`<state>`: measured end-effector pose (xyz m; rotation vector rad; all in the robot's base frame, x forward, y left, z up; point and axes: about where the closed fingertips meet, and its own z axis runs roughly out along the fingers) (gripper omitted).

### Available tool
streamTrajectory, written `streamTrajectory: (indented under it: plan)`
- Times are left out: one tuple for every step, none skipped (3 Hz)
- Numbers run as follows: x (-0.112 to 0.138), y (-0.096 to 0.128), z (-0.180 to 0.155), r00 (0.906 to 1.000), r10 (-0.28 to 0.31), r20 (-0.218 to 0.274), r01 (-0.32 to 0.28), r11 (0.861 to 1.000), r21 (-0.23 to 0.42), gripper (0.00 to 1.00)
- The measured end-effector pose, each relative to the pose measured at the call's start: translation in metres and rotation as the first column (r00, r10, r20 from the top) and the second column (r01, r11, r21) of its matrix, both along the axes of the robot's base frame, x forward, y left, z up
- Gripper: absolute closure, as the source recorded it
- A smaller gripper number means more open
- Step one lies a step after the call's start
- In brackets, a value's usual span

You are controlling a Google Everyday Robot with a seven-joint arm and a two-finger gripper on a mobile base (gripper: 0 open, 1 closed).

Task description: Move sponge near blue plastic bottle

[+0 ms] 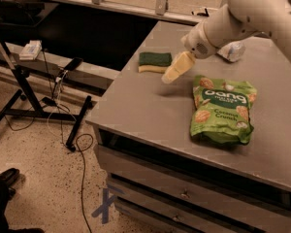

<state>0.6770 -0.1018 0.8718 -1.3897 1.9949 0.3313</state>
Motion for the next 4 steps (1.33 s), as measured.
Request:
streamTrajectory:
  plan:
    - [0.025, 0.023, -0.018, 0.9993, -0.018, -0.032, 0.021, 0.994, 0.105, 0.00]
    - [0.041, 0.035, -0.031, 0.9983, -0.032, -0.048, 0.040, 0.986, 0.164, 0.18]
    - [0.052, 0.036, -0.034, 0.9978, -0.047, -0.047, 0.055, 0.980, 0.192, 0.41]
    - [0.060, 0.028, -0.021, 0.9981, -0.057, -0.026, 0.061, 0.978, 0.201, 0.64]
